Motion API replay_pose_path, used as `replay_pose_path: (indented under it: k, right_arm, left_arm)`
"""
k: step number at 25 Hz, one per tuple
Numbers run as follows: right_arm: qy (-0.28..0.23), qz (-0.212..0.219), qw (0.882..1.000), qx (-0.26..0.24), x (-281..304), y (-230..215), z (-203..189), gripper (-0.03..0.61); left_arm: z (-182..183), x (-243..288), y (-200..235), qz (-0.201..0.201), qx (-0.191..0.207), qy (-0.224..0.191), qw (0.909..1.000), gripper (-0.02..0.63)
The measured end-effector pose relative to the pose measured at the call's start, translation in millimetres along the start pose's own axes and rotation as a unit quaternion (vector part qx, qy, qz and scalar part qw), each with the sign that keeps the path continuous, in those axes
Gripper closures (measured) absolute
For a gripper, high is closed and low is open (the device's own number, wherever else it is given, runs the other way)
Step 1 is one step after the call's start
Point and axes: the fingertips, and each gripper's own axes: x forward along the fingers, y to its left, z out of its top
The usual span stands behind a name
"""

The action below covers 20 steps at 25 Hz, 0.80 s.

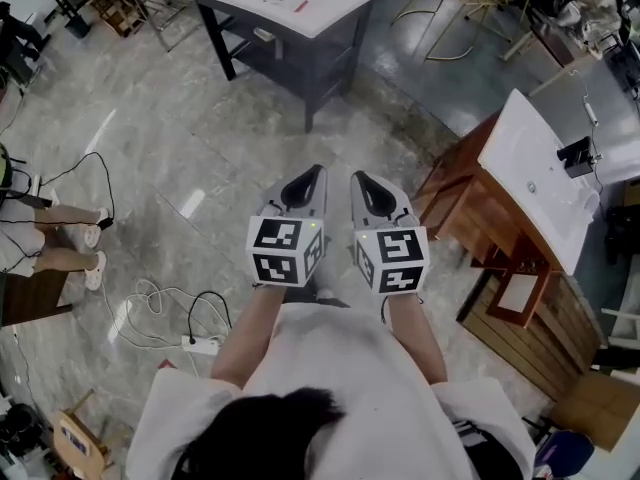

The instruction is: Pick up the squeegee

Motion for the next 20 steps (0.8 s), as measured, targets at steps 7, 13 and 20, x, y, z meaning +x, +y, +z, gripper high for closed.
replay_pose_path:
  k: [7, 13, 20]
  right_arm:
    - [0.011, -0.002, 1.0, 0.0, 49, -3, 9, 0.551]
    - [0.016, -0.002, 0.999, -0.033, 87, 1, 20, 0.551]
    - [0.017, -0.002, 1.0, -0.009, 117, 11, 27, 0.551]
  left_arm:
    - [10, 28, 41, -0.005, -0.005, 0.014, 0.9999, 0.586]
    - [19, 52, 69, -0.018, -0.008, 0.029, 0.9994, 0.584]
    - [28, 64, 97, -0.029, -0.007, 0.032, 0.999, 0.584]
